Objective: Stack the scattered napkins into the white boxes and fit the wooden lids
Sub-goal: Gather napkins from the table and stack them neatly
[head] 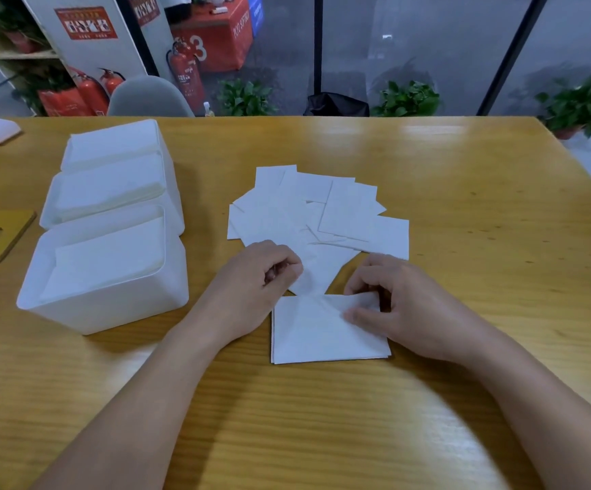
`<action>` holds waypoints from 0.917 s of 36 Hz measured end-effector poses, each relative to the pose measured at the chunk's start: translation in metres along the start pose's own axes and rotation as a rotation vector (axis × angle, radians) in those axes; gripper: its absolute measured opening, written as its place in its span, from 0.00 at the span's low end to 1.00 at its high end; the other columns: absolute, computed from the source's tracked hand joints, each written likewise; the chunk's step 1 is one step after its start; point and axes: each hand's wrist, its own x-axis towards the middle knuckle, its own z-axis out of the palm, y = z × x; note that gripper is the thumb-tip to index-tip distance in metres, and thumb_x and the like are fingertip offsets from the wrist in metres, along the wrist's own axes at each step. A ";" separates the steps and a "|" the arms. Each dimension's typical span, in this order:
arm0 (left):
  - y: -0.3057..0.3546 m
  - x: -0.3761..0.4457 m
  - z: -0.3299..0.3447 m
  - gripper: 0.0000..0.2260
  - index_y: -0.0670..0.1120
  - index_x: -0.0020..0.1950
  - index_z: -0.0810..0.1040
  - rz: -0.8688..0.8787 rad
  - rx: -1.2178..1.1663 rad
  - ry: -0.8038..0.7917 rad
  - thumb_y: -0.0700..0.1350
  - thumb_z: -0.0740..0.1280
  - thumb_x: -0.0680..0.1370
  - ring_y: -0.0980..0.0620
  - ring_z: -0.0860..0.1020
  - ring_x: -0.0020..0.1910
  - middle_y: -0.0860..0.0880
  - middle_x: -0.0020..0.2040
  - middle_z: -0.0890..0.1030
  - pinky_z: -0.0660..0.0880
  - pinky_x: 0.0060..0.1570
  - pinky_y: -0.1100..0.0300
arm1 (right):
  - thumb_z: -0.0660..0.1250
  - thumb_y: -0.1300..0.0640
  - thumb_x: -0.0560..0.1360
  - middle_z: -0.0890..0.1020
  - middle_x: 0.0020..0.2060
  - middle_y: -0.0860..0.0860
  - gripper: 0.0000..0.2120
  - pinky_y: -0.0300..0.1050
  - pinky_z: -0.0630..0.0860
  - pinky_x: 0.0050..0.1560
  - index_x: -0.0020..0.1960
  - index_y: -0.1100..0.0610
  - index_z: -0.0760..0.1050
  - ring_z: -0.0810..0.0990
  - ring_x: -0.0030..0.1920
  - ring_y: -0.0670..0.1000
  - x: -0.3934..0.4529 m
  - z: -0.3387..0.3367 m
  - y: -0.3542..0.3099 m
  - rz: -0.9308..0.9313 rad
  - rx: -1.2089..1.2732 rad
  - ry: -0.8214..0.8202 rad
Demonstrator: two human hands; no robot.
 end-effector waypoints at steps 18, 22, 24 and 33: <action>-0.003 0.017 0.012 0.12 0.55 0.60 0.85 0.077 0.238 0.165 0.60 0.74 0.80 0.58 0.71 0.61 0.63 0.56 0.78 0.74 0.62 0.56 | 0.77 0.44 0.78 0.76 0.53 0.36 0.10 0.38 0.70 0.52 0.58 0.41 0.82 0.77 0.54 0.43 0.009 0.015 0.008 -0.019 -0.078 0.198; -0.003 0.022 0.019 0.04 0.53 0.53 0.85 0.154 0.288 0.199 0.47 0.70 0.85 0.56 0.74 0.55 0.61 0.50 0.81 0.77 0.52 0.52 | 0.76 0.44 0.78 0.76 0.53 0.37 0.10 0.38 0.70 0.50 0.58 0.41 0.82 0.77 0.53 0.43 0.009 0.015 0.007 -0.008 -0.064 0.202; -0.004 0.023 0.020 0.06 0.51 0.53 0.85 0.177 0.299 0.223 0.45 0.68 0.86 0.55 0.74 0.55 0.59 0.50 0.82 0.78 0.52 0.52 | 0.77 0.44 0.78 0.76 0.52 0.37 0.10 0.37 0.71 0.49 0.58 0.42 0.82 0.78 0.53 0.44 0.010 0.015 0.007 -0.010 -0.059 0.206; 0.024 0.002 0.009 0.07 0.50 0.60 0.80 0.210 -0.043 0.197 0.45 0.62 0.90 0.49 0.80 0.44 0.54 0.46 0.81 0.77 0.46 0.47 | 0.77 0.52 0.78 0.64 0.82 0.43 0.14 0.52 0.60 0.78 0.62 0.46 0.83 0.61 0.81 0.53 0.012 0.009 -0.005 -0.212 -0.256 0.385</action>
